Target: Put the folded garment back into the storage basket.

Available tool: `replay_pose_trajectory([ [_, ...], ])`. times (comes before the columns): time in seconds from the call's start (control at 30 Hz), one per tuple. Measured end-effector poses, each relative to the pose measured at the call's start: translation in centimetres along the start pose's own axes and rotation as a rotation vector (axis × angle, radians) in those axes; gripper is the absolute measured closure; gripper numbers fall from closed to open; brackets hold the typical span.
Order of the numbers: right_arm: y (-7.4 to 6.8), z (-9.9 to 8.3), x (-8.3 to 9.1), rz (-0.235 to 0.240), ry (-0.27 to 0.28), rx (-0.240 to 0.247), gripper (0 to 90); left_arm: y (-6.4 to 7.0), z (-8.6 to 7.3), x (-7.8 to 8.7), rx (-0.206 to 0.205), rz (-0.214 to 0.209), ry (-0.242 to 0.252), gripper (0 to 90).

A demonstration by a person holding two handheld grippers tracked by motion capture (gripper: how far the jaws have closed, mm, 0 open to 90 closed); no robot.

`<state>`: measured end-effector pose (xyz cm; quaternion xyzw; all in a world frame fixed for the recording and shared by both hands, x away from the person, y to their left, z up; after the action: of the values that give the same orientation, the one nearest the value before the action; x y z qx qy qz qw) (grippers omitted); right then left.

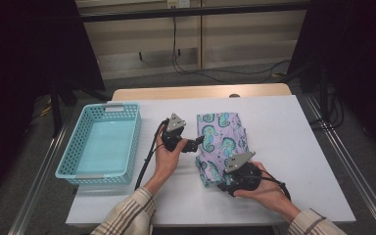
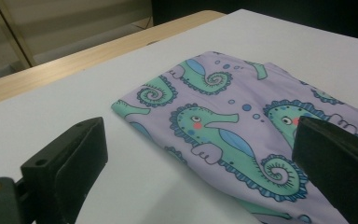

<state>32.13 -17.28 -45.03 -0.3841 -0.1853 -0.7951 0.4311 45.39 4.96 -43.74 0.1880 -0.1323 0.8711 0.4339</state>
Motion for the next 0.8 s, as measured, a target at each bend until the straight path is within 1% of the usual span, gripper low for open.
replay_pose_trajectory([
  [0.03, 0.0, 0.0, 0.0, -0.01, -0.008, -0.009, 44.0, 0.0, 0.0, -0.2, 0.006, -0.005, -0.001, 3.4],
  [0.07, 0.1, 0.0, 0.0, -0.014, -0.005, -0.009, 45.6, -0.1, 0.0, -0.4, 0.004, -0.005, -0.01, 3.4],
  [0.1, 0.2, 0.0, -0.1, -0.011, -0.001, -0.001, 46.4, -0.1, 0.1, -0.5, 0.003, -0.007, -0.007, 3.4],
  [0.13, 0.2, 0.0, -0.1, -0.013, -0.004, -0.004, 47.4, -0.1, 0.1, -0.5, 0.003, -0.007, -0.007, 3.5],
  [0.17, 0.3, 0.0, -0.1, -0.019, -0.007, -0.003, 48.3, -0.2, 0.2, -0.8, 0.013, 0.001, -0.006, 3.6],
  [0.2, 0.2, 0.1, -0.2, -0.022, -0.005, 0.01, 48.1, -0.3, 0.2, -0.9, 0.005, 0.002, -0.01, 3.6],
  [0.23, 0.1, 0.1, -0.2, -0.023, -0.013, 0.023, 48.1, -0.3, 0.3, -1.0, 0.009, 0.007, -0.007, 3.6],
  [0.27, 0.2, 0.1, -0.2, -0.022, -0.017, 0.033, 48.1, -0.4, 0.3, -1.0, 0.006, 0.01, -0.017, 3.6],
  [0.3, 0.3, 0.1, -0.2, -0.016, -0.011, 0.029, 48.1, -0.4, 0.4, -1.1, 0.01, 0.006, -0.012, 3.6],
  [0.37, 0.3, 0.2, -0.2, -0.015, -0.024, 0.032, 49.3, -0.5, 0.6, -1.3, 0.013, 0.009, -0.012, 3.6],
  [0.4, 0.4, 0.3, -0.2, -0.012, -0.026, 0.027, 51.8, -0.6, 0.7, -1.4, 0.007, 0.008, -0.016, 3.6],
  [0.43, 0.5, 0.4, -0.3, -0.018, -0.027, 0.038, 54.9, -0.6, 0.8, -1.5, 0.006, 0.012, -0.022, 3.6],
  [0.5, 0.6, 0.6, -0.4, -0.028, -0.024, 0.035, 61.2, -0.6, 0.9, -1.7, 0.02, 0.01, -0.023, 3.6],
  [0.53, 0.5, 0.8, -0.4, -0.041, -0.035, 0.028, 63.6, -0.6, 1.1, -1.7, 0.018, 0.009, -0.024, 3.7],
  [0.57, 0.6, 0.8, -0.4, -0.045, -0.037, 0.036, 64.2, -0.6, 1.3, -1.8, 0.014, 0.008, -0.014, 3.8],
  [0.63, 0.7, 0.9, -0.5, -0.04, -0.033, 0.025, 68.7, -0.7, 1.5, -1.9, 0.024, 0.002, -0.005, 3.8],
  [0.7, 0.9, 0.9, -0.4, -0.048, -0.031, 0.019, 74.2, -0.8, 1.6, -2.0, 0.027, 0.008, -0.002, 3.9],
  [0.73, 1.0, 0.8, -0.4, -0.044, -0.029, 0.015, 76.3, -1.1, 1.5, -2.2, 0.027, 0.025, -0.015, 3.9],
  [0.77, 1.1, 0.8, -0.3, -0.053, -0.033, 0.015, 77.1, -1.3, 1.3, -2.3, 0.033, 0.025, -0.018, 3.8],
  [0.8, 1.2, 0.8, -0.3, -0.047, -0.027, 0.003, 77.8, -1.5, 1.2, -2.5, 0.04, 0.032, -0.028, 3.8],
])
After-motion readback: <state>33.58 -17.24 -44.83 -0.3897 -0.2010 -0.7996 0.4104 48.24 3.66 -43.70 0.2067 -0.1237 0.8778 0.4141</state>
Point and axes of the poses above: each handheld gripper's, and its own axes: x roughly backward along the jaws, z roughly out of its top, y roughly to its right, the point moved 1 cm from there along -x, roughly forward along the jaws, and after that the axes turned 6 degrees about -x, right-handed, at the moved point
